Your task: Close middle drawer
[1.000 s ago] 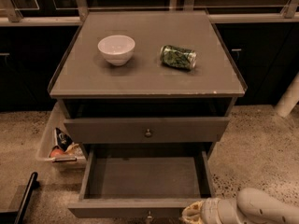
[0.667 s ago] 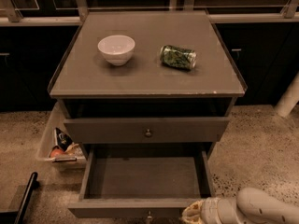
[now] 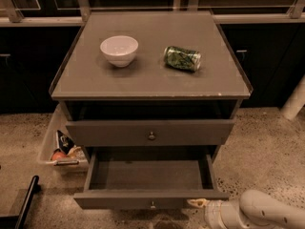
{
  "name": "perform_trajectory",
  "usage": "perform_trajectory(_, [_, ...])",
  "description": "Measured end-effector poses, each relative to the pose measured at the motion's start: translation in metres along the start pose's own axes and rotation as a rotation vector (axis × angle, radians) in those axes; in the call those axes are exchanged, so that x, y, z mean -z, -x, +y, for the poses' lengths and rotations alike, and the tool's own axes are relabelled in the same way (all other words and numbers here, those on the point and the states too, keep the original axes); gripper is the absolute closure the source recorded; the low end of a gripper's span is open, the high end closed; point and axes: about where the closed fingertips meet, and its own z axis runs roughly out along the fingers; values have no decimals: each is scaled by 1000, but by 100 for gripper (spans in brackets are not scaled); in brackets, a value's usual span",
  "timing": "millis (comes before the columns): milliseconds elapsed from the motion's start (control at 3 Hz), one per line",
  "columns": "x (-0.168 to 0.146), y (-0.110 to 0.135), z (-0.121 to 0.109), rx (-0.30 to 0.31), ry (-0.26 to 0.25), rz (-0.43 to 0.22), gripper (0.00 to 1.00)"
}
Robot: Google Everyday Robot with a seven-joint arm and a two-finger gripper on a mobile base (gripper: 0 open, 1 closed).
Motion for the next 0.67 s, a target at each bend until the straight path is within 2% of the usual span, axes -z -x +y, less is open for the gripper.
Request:
perform_trajectory(333, [-6, -6, -22, -9, -20, 12, 19])
perform_trajectory(667, [-6, -7, -53, 2, -48, 26, 42])
